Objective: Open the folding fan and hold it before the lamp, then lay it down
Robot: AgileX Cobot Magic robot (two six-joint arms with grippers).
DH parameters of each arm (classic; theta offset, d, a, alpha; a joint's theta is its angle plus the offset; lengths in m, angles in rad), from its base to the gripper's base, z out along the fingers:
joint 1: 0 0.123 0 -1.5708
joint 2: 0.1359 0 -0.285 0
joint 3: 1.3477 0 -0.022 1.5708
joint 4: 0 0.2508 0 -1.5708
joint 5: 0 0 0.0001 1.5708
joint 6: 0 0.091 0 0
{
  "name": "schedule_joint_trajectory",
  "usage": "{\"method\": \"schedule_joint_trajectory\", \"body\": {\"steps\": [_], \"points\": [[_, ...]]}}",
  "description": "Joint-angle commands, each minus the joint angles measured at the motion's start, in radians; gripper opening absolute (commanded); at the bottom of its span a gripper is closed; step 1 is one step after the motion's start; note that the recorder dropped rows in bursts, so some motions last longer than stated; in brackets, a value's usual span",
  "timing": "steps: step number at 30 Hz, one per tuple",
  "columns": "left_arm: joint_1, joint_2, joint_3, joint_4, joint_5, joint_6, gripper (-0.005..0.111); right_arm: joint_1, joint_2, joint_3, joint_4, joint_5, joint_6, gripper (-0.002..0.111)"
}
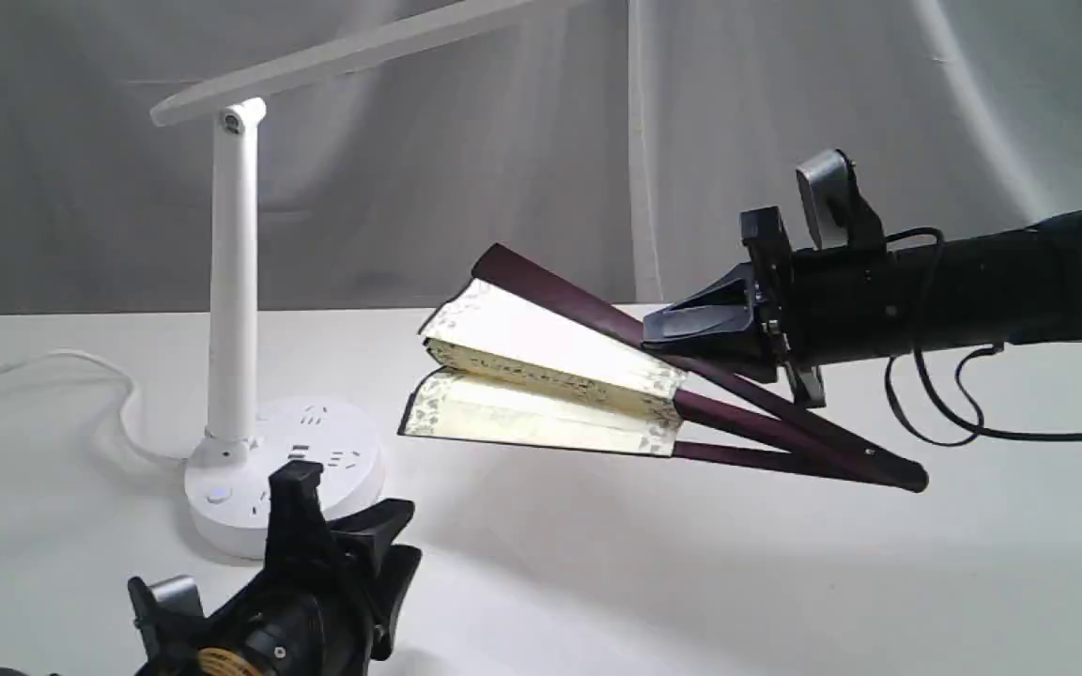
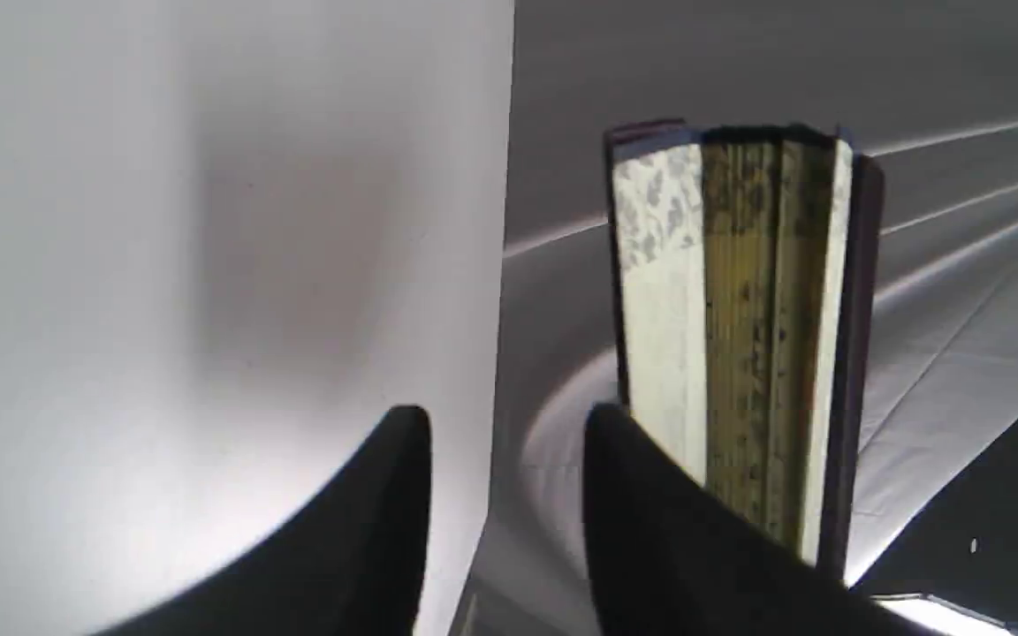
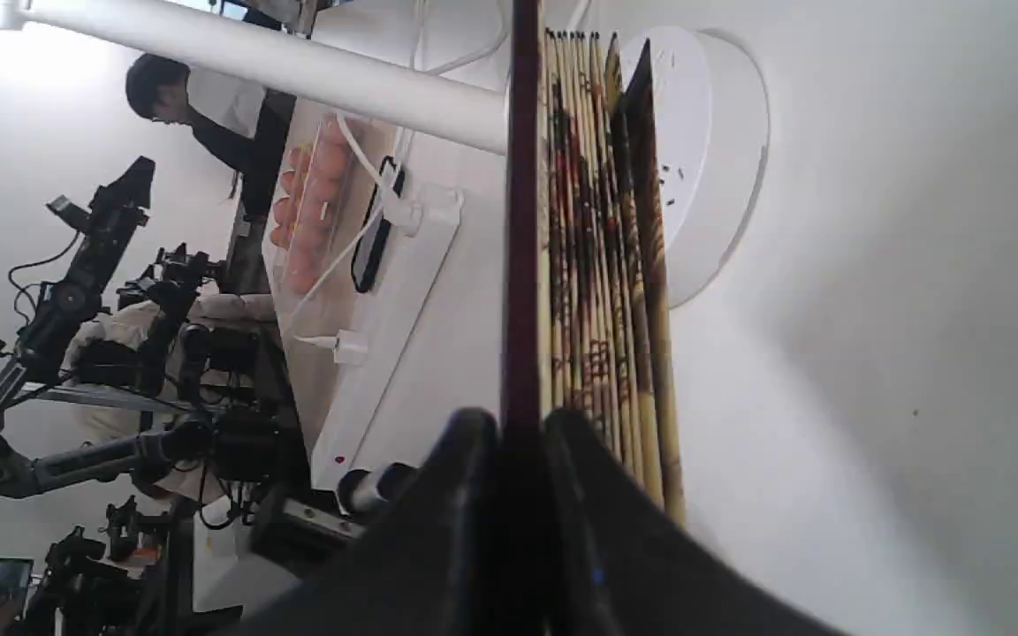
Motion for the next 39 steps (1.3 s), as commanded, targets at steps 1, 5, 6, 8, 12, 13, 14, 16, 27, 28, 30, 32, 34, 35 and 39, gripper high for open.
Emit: {"method": "schedule_joint_trajectory", "body": {"steps": [1,5,6,8,12,13,14,16,27,28,30,32,34,35,39], "points": [[-0.008,0.06,-0.055,0.024,-0.039,-0.069,0.04,-0.009,-0.016,0.005,0.007,0.008,-0.007,0.0],[-0.008,0.083,-0.125,0.058,-0.039,-0.069,0.044,-0.009,-0.016,0.005,0.007,0.008,-0.002,0.0],[-0.008,0.083,-0.14,0.067,-0.039,-0.062,0.044,-0.009,-0.016,0.005,0.007,0.008,-0.002,0.0],[-0.008,0.083,-0.169,0.067,-0.039,-0.06,0.044,-0.009,-0.016,0.005,0.007,0.008,-0.002,0.0],[0.01,0.083,-0.206,0.069,-0.039,-0.033,0.044,-0.009,-0.016,0.005,0.007,0.008,-0.002,0.0],[0.02,0.083,-0.212,0.068,-0.039,-0.035,0.044,-0.009,-0.016,0.005,0.007,0.008,-0.002,0.0],[0.026,0.083,-0.218,0.068,-0.039,-0.035,0.044,-0.009,-0.016,0.005,0.007,0.008,-0.002,0.0],[0.049,0.084,-0.236,0.097,-0.039,-0.035,0.044,-0.009,-0.016,0.005,0.007,0.008,-0.002,0.0],[0.095,0.087,-0.325,0.202,0.013,-0.03,0.044,-0.007,-0.016,0.005,0.007,0.008,0.0,0.0],[0.095,0.087,-0.325,0.208,0.04,-0.03,0.044,-0.007,-0.016,0.005,0.007,0.008,0.0,0.0],[0.095,0.087,-0.325,0.231,0.069,-0.03,0.044,-0.007,-0.016,0.005,0.011,0.008,0.0,0.0],[0.095,0.087,-0.325,0.236,0.082,-0.03,0.044,-0.007,-0.016,0.005,0.011,0.008,0.0,0.0],[0.095,0.087,-0.325,0.231,0.08,-0.03,0.044,-0.007,-0.016,0.005,0.011,0.008,0.0,0.0],[0.095,0.087,-0.325,0.229,0.08,-0.028,0.044,-0.007,-0.016,0.005,0.011,0.008,0.0,0.0],[0.095,0.087,-0.325,0.226,0.114,-0.01,0.044,-0.007,-0.016,0.005,0.011,0.008,0.0,0.0]]}}
